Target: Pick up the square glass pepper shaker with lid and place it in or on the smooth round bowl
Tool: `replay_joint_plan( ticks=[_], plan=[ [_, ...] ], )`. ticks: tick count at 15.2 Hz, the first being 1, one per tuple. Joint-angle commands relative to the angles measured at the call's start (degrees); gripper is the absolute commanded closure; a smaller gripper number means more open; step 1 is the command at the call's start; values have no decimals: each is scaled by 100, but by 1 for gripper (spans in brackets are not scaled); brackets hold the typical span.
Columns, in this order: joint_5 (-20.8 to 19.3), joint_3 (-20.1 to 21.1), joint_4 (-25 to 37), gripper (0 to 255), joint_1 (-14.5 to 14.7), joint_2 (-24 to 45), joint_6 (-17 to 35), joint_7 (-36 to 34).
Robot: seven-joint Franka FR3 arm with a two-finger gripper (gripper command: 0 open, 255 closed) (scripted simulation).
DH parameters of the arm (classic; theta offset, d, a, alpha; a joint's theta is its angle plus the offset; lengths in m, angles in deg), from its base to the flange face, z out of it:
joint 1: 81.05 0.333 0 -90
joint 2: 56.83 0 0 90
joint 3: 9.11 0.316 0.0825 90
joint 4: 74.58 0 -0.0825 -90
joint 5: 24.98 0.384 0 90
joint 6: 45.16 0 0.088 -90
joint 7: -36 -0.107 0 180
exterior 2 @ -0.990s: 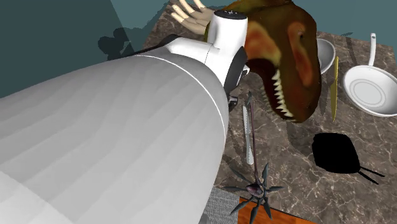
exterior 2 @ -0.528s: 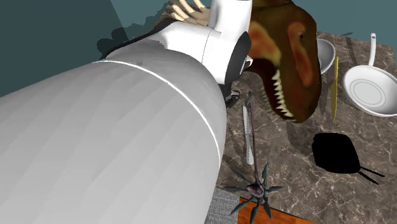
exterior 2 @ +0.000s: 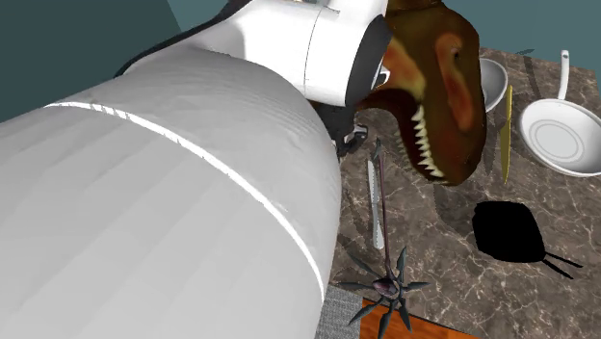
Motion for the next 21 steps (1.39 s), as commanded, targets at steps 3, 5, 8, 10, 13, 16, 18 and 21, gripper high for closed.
replay_joint_plan(
  ticks=[3, 5, 8, 10, 13, 16, 18, 21],
  plan=[
    [7, 13, 252, 255, 0, -82, -335, 20],
    [13, 22, 379, 255, 2, -116, -496, 26],
    [21, 34, 578, 255, 5, -157, -736, 36],
    [26, 43, 716, 255, 7, -177, -894, 43],
    [13, 61, 636, 255, -4, -431, -1068, 38],
    [-28, 99, 116, 255, -44, -1172, -1291, 14],
    [-47, 128, -199, 255, -78, -1679, -1485, 8],
    [-67, 171, -620, 255, -127, -2461, -1847, 10]
  ],
)
